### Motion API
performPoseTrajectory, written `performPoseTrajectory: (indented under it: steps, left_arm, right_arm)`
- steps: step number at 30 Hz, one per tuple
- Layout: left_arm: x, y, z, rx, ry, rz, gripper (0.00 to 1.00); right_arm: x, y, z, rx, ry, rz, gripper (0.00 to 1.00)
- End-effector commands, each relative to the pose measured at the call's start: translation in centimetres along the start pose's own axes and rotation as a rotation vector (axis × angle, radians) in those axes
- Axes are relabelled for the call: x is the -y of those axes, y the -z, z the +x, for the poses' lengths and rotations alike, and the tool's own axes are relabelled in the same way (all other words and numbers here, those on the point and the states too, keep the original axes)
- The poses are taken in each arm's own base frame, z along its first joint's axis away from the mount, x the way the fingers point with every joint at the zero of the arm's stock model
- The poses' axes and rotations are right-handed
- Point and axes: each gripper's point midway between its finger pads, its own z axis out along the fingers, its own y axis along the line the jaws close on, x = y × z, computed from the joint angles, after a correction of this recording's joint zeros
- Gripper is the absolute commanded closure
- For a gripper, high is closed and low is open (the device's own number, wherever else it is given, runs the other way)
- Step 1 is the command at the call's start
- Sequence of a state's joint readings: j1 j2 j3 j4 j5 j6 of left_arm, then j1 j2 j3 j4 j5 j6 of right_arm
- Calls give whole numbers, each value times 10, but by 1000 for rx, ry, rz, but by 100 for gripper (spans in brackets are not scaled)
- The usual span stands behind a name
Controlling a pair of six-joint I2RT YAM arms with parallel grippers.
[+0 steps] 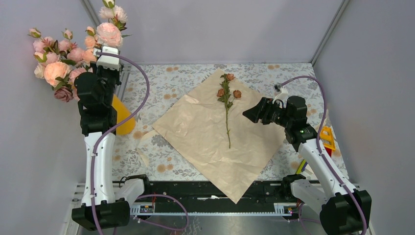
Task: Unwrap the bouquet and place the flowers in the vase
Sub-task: Insert the fake flower into the vase.
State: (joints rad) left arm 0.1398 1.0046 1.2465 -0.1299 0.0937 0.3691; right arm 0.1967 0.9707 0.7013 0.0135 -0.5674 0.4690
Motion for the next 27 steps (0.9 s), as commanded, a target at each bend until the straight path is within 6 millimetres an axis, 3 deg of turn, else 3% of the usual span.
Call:
performPoseTrajectory:
  steps: [1, 20, 27]
  left_arm:
    - [-2, 2, 13, -13, 15, -22, 100]
    - [2, 8, 66, -96, 22, -52, 100]
    - [2, 9, 61, -80, 38, -50, 100]
  right_arm:
    - [-6, 1, -8, 30, 21, -28, 28]
    - [-10, 1, -9, 24, 18, -47, 28]
    - [-13, 1, -11, 27, 20, -60, 28]
